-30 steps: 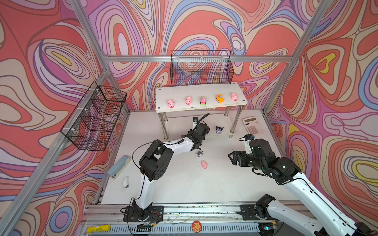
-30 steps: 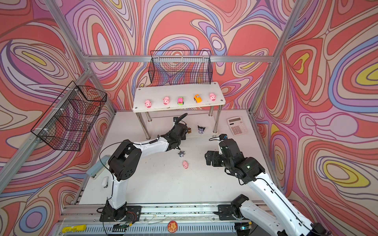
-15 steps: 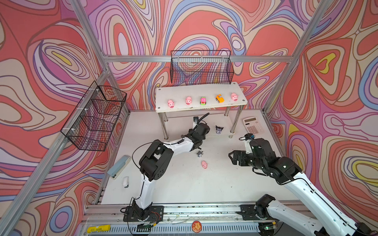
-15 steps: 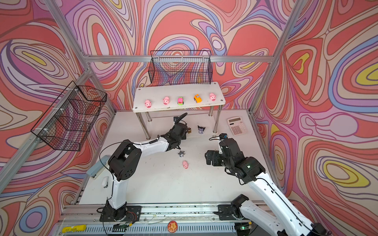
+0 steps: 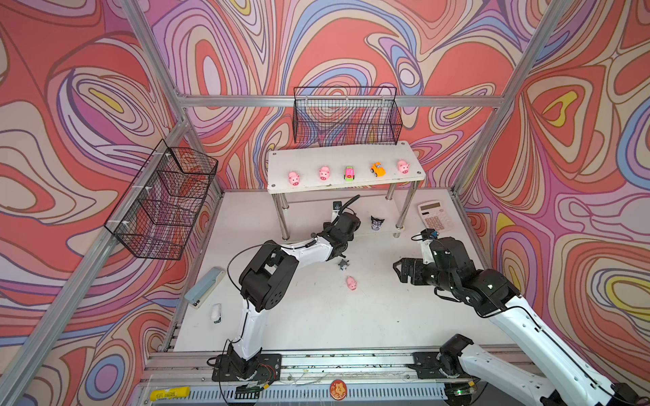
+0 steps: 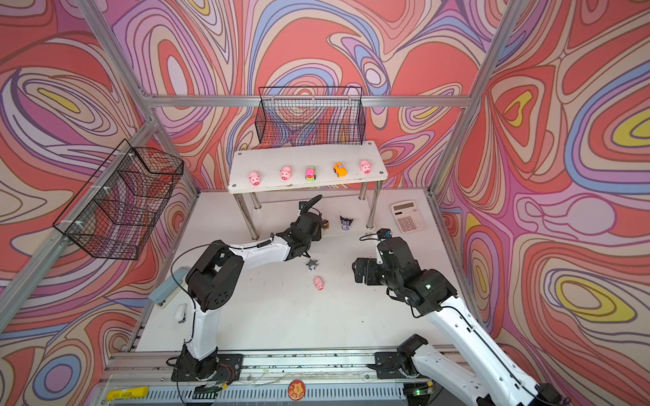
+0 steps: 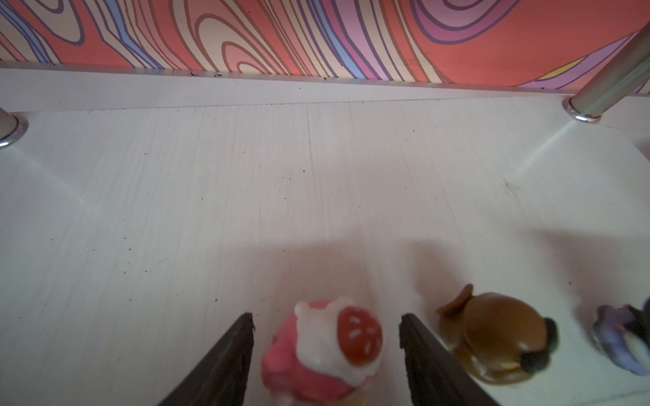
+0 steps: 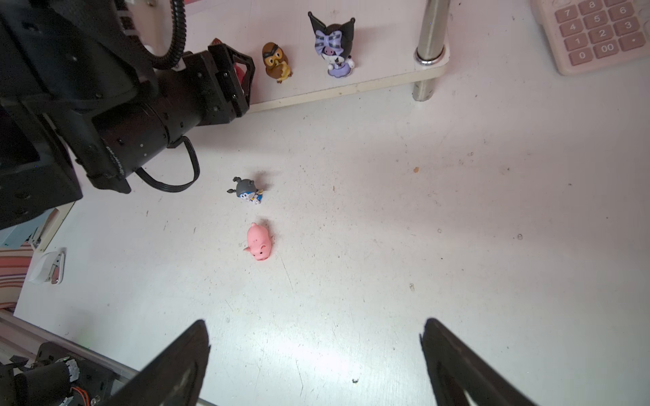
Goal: Organize plastic toys on shelves
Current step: Place the plastic toy on the shelf.
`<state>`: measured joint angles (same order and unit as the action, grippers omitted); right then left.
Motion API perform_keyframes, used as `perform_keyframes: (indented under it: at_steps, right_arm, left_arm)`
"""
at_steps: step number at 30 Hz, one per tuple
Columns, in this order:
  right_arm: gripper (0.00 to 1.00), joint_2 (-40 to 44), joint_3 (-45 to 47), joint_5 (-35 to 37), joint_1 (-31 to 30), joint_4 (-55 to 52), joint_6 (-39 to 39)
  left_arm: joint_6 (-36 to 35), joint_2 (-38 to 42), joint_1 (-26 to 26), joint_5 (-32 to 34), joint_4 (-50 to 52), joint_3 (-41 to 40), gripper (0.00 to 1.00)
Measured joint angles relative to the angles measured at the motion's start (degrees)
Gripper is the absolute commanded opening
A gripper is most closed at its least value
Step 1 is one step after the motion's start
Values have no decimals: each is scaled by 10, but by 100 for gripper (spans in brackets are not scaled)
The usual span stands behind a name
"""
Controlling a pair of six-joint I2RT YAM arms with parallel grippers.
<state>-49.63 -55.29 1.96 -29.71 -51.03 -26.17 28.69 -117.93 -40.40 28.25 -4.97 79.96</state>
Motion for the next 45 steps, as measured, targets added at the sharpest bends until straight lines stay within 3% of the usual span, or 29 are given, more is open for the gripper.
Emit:
perform_keyframes:
  at_steps: [29,45]
  right_arm:
    - [98,21,0,-3,0,-5,0]
    - [97,60,7,-26,0,-2,-7]
  left_arm:
    - [1,106,-16,9,-6,-76,74]
    - [54,243,-106,77,42,-192,74]
